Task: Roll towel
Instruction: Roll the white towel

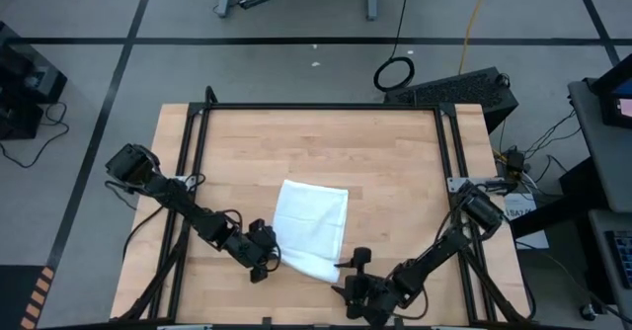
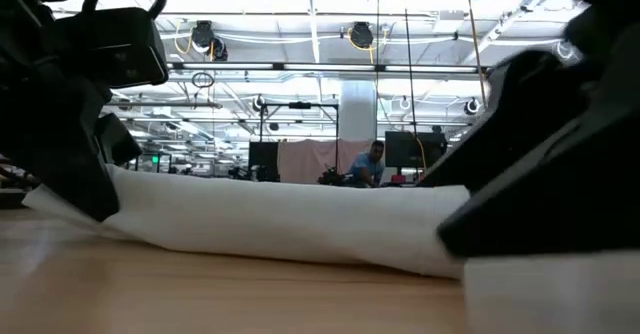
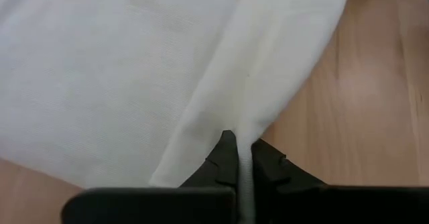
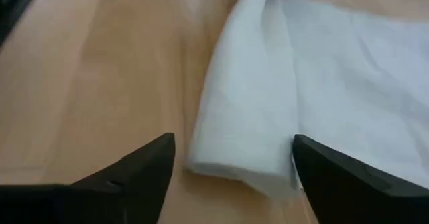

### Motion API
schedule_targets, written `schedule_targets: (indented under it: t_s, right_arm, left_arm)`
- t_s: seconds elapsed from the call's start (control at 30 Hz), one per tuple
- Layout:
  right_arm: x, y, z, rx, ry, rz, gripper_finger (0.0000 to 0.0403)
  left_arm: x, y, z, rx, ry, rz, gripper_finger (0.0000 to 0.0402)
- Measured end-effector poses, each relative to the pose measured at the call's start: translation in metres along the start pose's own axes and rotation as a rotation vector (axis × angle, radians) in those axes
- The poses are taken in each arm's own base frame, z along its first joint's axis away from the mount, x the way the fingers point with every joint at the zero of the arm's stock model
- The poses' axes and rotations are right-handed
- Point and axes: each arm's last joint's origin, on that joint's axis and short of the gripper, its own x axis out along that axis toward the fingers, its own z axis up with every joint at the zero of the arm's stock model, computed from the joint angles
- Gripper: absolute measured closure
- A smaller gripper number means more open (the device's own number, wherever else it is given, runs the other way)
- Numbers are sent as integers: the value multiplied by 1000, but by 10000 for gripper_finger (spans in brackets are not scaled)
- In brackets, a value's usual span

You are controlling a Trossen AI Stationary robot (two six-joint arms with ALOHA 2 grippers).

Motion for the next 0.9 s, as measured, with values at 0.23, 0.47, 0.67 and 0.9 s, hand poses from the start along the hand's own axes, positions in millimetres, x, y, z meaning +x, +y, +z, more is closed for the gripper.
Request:
schedule_targets:
  t_s: [0.23,0.47,0.67,0.9]
  right_arm:
    - [18,-15,6,101,41,1,100]
    - [29,-22,11,222,118,83,225]
    - [29,-24,15,245,154,145,368]
    - [31,-28,20,288,188,196,365]
  left_arm:
    - [0,0,1,-1,-20,14,394]
    - [0,-1,0,15,-20,13,392]
    - [-3,-9,-8,63,-28,6,340]
    - [-9,-26,-19,176,-64,-1,208]
